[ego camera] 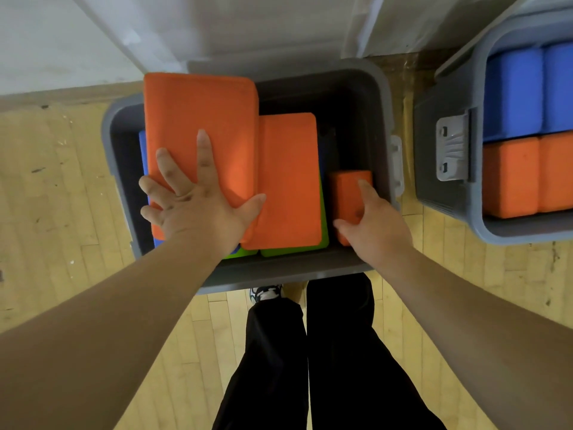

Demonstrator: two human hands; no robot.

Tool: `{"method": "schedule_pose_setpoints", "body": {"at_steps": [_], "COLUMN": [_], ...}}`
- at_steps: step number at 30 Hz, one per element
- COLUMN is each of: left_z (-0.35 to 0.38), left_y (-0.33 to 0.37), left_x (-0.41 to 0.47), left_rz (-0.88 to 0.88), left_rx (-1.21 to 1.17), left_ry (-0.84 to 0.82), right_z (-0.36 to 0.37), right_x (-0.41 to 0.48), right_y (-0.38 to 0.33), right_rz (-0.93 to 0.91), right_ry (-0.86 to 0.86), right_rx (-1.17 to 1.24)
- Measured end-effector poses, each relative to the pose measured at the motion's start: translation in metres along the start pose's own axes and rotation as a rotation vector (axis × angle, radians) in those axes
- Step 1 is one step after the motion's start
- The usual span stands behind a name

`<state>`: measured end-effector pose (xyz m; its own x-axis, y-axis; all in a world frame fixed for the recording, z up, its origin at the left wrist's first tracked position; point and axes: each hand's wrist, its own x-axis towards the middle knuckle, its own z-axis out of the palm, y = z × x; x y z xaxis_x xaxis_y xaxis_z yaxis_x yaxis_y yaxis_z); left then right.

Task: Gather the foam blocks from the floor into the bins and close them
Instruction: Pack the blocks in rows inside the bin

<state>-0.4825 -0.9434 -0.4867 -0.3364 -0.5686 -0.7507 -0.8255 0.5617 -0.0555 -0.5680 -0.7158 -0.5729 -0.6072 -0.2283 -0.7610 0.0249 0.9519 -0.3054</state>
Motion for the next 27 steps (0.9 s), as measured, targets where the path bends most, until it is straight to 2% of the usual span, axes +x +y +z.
{"method": "schedule_pose_setpoints", "body": {"at_steps": [3,5,7,14,19,21,23,25,27], "left_z": [0.001,0.01,0.015,0.017,0.012,0.008,0.007,0.012,0.016], "left_y": [-0.003,-0.011,-0.017,-0.031,-0.04,-0.043,-0.048,-0.054,-0.053], "left_x": [0.0,0.005,0.012,0.017,0.015,0.016,0.017,0.016,0.016], "left_rz": [0.0,0.0,0.003,0.027,0.009,-0.033,-0.062,-0.073,-0.073], "left_rx": [-0.093,-0.027,0.002,-0.099,-0.139,-0.143,-0.114,-0.066,-0.027], "left_ry": [0.007,0.148,0.235,0.296,0.312,0.325,0.32,0.271,0.204], "right_z": [0.013,0.029,0.044,0.048,0.027,0.009,-0.019,-0.051,-0.071], "right_x": [-0.007,-0.008,-0.007,0.0,0.001,-0.007,-0.018,-0.03,-0.04], "right_y": [-0.025,-0.037,-0.044,-0.045,-0.049,-0.052,-0.055,-0.058,-0.061], "right_rz": [0.023,0.031,0.031,0.157,0.149,0.126,0.052,-0.055,-0.135], "right_ry": [-0.149,-0.242,-0.248,-0.293,-0.345,-0.276,-0.097,0.161,0.32], "right_rx": [0.365,0.373,0.336,0.463,0.56,0.634,0.641,0.483,0.27]}}
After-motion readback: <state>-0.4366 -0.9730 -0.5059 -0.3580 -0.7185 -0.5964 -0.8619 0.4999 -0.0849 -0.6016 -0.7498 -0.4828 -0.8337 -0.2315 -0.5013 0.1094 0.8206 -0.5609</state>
